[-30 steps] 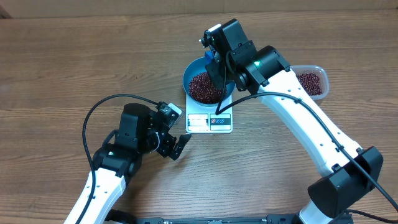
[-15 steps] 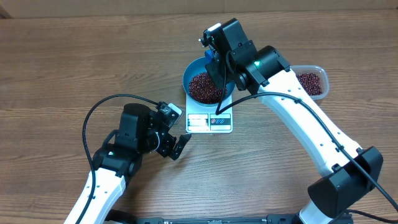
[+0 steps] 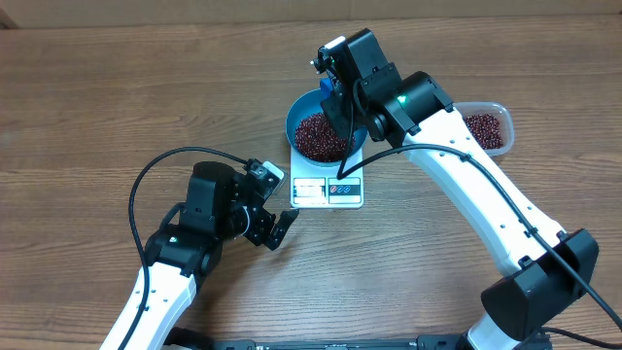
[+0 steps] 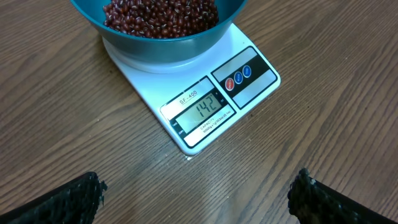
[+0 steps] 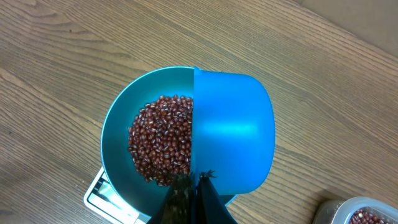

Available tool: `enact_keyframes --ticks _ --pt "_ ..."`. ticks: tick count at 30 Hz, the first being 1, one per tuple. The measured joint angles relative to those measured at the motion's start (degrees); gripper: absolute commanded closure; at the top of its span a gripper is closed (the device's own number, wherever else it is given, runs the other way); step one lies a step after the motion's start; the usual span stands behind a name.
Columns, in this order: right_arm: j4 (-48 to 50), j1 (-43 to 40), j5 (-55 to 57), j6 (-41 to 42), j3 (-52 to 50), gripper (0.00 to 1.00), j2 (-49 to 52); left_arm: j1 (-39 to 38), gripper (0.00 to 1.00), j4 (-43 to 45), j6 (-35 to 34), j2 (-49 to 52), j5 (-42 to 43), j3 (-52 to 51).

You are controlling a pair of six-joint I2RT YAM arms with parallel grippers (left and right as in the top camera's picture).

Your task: Scoop item into bowl and weigh 150g on scale

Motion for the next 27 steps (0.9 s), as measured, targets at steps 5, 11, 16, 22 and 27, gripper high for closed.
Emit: enact_keyframes --ticks 5,11,16,22,27 --pt "0.0 0.0 0.0 0.0 0.0 0.96 0.0 0.0 0.00 0.0 0.0 0.0 0.0 0.0" --pt "0.6 0.0 0.0 -0.7 0.0 0.96 0.0 0.0 0.00 0.0 0.0 0.0 0.0 0.0" --pt "0.7 0.0 0.0 -2.8 0.0 0.96 0.0 0.0 0.01 0.0 0.0 0.0 0.0 0.0" --pt "0.8 0.0 0.1 -3.8 0.0 0.96 0.0 0.0 0.00 0.0 0.0 0.0 0.0 0.0" --pt "0.9 0.0 0.1 -4.3 0.0 0.96 0.0 0.0 0.00 0.0 0.0 0.0 0.0 0.0"
